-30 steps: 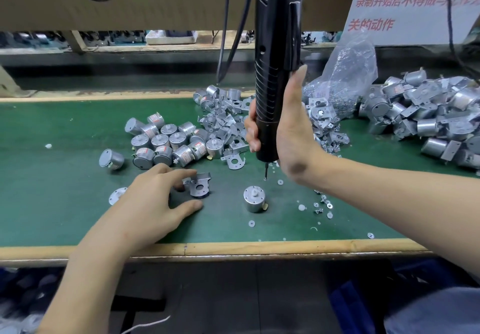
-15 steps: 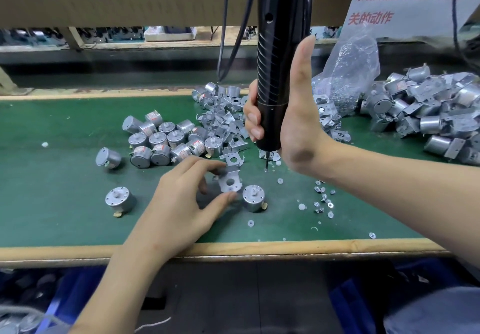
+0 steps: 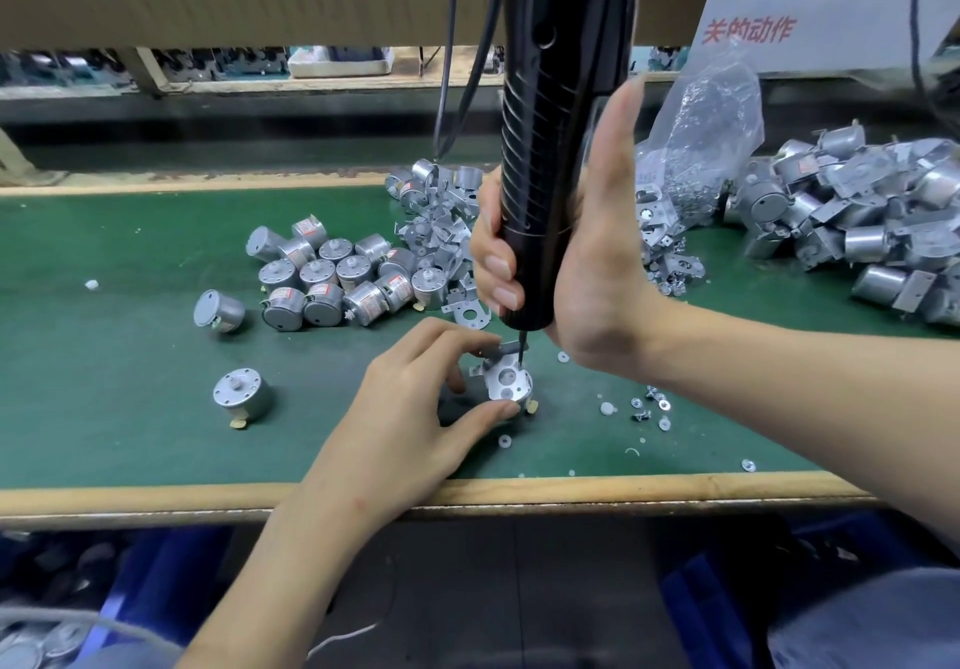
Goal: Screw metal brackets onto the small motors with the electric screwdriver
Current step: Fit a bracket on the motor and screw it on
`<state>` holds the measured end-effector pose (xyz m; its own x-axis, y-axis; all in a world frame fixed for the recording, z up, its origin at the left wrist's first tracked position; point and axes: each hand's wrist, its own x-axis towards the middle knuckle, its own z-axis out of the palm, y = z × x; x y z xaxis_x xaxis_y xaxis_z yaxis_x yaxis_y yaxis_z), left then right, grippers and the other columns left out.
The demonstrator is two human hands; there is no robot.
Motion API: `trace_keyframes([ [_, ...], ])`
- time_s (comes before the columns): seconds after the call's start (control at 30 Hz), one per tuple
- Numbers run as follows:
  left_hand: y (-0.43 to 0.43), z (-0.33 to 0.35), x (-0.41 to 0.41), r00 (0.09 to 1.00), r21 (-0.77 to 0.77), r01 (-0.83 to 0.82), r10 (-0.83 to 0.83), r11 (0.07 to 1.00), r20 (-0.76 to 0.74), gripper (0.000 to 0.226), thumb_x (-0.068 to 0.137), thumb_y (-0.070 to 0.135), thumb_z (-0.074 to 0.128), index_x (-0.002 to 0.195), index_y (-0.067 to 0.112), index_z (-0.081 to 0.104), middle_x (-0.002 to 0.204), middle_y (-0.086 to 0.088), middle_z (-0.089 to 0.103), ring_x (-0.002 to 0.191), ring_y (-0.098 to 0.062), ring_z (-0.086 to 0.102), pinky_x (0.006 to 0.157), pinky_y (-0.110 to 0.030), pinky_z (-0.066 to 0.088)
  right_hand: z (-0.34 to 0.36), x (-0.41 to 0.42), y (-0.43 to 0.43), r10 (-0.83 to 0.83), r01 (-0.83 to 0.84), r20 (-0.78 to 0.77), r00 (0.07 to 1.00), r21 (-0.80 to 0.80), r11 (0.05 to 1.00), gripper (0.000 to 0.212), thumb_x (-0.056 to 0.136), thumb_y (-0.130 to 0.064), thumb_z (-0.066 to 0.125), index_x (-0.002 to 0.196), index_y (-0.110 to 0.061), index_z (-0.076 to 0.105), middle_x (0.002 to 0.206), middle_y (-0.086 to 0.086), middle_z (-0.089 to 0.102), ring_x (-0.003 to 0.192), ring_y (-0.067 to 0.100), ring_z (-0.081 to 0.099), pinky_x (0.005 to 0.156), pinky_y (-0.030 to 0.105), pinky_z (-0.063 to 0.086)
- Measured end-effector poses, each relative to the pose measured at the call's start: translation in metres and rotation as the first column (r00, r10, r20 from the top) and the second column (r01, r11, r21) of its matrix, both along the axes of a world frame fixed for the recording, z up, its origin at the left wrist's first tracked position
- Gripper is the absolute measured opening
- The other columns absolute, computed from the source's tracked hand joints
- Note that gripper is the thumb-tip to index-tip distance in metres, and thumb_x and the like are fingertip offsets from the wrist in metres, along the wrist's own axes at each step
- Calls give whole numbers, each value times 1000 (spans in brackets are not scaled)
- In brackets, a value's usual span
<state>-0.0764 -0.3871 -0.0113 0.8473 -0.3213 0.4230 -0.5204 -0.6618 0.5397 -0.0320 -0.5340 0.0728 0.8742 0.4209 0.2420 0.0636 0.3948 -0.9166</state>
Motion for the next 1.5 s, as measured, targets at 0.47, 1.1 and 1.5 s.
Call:
trace_keyframes([
  [0.47,-2,-1,1,998,28,-4,2,1000,60,34,80,34,80,106,19,62,97,25,42,75,-4,47,77,0,32,-12,-4,4,37,-37,-19,999,11,999,76,80,-73,7,63,-9,44,49,7,38,36,18,32,41,25,29],
  [1.1,-3,0,0,997,14,5,-6,1000,75,34,80,30,81,104,24,58,88,26,40,73,7,46,71,-1,32,-16,-6,5,37,-35,-45,998,32,999,76,79,-74,9,64,-8,44,48,7,38,36,17,33,41,23,29],
  [1.5,-3,-2,1,997,18,8,-9,1000,73,36,81,31,80,99,33,49,86,21,40,74,4,46,70,-4,33,-22,-6,5,35,-34,-36,999,31,999,75,81,-72,8,63,-8,44,49,8,37,37,18,33,42,26,29],
])
